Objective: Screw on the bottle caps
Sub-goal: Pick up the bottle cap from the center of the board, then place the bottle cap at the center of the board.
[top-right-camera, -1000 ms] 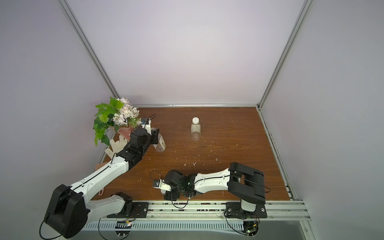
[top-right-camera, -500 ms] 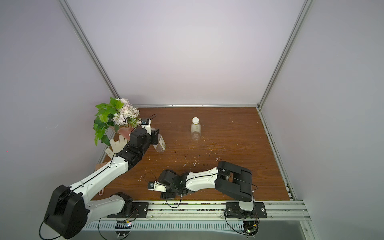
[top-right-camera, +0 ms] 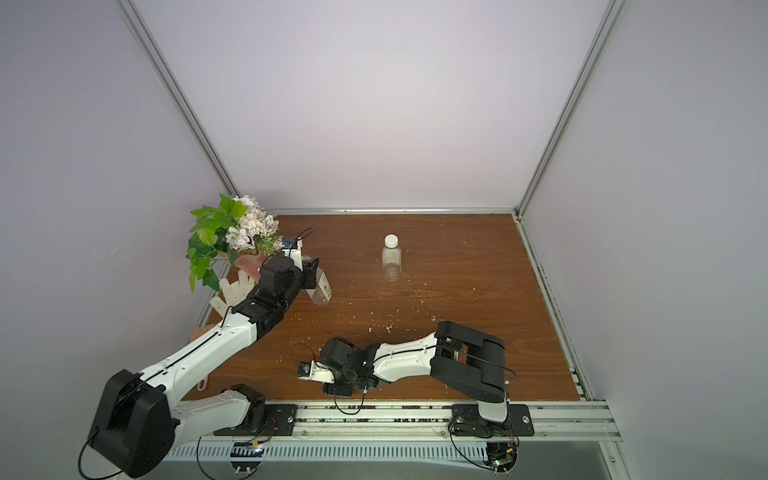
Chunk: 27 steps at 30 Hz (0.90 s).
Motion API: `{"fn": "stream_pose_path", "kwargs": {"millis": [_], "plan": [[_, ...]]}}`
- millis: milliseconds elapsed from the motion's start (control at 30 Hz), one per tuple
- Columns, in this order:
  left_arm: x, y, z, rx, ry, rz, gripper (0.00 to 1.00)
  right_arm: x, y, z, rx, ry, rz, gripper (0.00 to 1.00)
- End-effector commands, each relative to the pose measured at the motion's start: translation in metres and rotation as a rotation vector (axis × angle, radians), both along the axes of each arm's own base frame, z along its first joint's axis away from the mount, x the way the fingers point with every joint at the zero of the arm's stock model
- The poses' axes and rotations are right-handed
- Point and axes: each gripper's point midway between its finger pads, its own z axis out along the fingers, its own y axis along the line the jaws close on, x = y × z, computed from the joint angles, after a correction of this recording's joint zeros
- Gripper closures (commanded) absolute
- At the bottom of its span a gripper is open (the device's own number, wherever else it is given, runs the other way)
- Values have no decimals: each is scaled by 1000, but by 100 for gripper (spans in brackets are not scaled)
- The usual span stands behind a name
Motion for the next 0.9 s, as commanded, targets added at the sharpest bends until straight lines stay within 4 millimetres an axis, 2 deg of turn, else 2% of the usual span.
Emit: {"fn": "stream_pose_path", "kwargs": {"millis": [0,167,267,600,767,867], "plan": [[4,-4,6,-13,-3,-24,66,7,-18,6,7,20,-62,55],[5,-12,2,-17,6,-54,67,24,-40,11,26,-10,-175,55],[5,-24,3,-6,4,-86,67,37,-57,12,30,-13,-264,55],[-7,-88,4,-8,-1,-271,68,95,-144,9,24,-2,-660,54],[-16,-121,3,-4,-7,-368,68,118,-188,8,25,-16,-849,53],[-25,-141,5,2,-17,-429,68,129,-206,11,44,-12,-940,53]]}}
